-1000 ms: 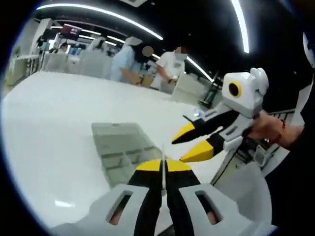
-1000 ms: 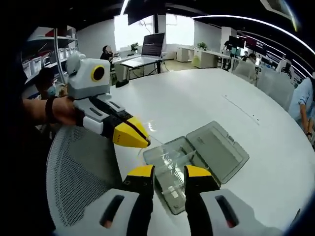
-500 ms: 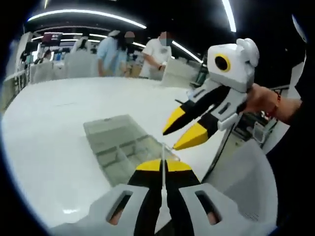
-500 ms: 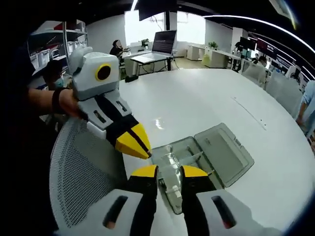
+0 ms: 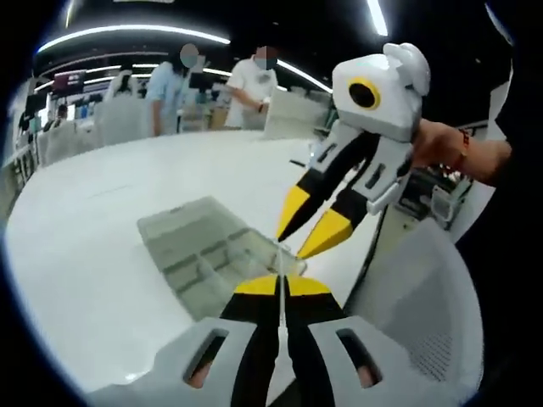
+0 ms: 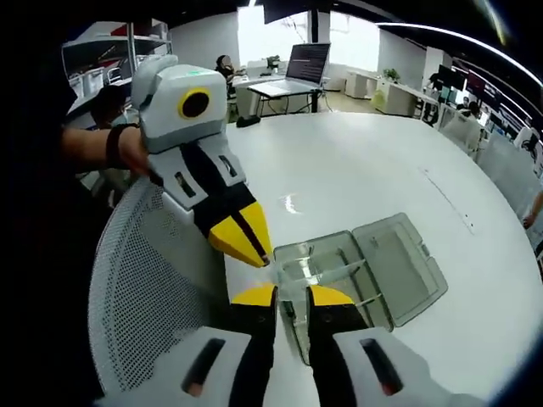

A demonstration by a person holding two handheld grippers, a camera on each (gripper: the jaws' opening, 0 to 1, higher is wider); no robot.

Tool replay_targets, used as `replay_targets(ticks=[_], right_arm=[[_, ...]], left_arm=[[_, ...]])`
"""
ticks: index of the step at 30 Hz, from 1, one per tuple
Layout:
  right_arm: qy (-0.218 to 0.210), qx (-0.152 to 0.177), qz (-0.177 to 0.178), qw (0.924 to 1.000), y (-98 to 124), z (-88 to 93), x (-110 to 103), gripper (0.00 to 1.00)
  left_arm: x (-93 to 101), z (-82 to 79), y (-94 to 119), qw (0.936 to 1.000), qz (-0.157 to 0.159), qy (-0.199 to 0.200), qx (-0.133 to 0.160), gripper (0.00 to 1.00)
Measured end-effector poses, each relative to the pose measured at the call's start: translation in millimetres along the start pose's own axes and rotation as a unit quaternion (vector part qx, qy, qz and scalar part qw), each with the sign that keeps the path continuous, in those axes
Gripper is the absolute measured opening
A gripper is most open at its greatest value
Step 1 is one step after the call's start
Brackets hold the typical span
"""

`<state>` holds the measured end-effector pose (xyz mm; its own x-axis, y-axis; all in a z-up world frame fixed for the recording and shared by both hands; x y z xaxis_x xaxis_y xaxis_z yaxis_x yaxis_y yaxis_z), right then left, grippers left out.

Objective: Insert the divider into the dual guide fixture by aligning both edges with the guide slots and pushing it downward to the bottom, including one-sided entry, uneven engagement, binding, and posture correction.

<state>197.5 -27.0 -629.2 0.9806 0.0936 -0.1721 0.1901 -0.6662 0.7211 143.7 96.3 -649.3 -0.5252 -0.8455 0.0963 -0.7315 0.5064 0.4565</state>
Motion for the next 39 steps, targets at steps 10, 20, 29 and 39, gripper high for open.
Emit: replay_targets(ticks=[10,20,29,39], right_arm=[[0.018,-0.027,-0.024,0.9992,-1,3.2,-1,0.06],[0.030,-0.035,-0.035,0.9983,-1,5.4,-2,0.05],[0.049,-0.035,-0.062,0.9963,-2,6.6,-5,0.02],[0.078,-0.045,-0.093,0.9916,0,9.0,-10,0.01]], left_arm=[[3.8,-1.5,-1,0.9993,0.016,-0.035,-0.001,0.00],[10.5,-2.0,-1,0.9979,0.040,-0.052,0.000,0.00],[12.3,-3.0,0,0.9968,0.052,-0.060,0.007,0.00],[19.2,-7.2,0,0.9931,0.078,-0.087,0.010,0.00]])
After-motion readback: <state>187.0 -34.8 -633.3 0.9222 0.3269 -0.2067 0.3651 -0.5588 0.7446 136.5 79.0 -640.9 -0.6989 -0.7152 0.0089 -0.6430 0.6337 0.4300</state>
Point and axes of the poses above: the point that each gripper's makers call its tool centre point, and the gripper's own axes: y roughly backward along the fingers, x roughly to its right, z roughly out of its underside, the point moved 8 cm from there along y, roughly backward along the fingers, and after that the axes turned 13 degrees about -z, right-handed, at the moved point
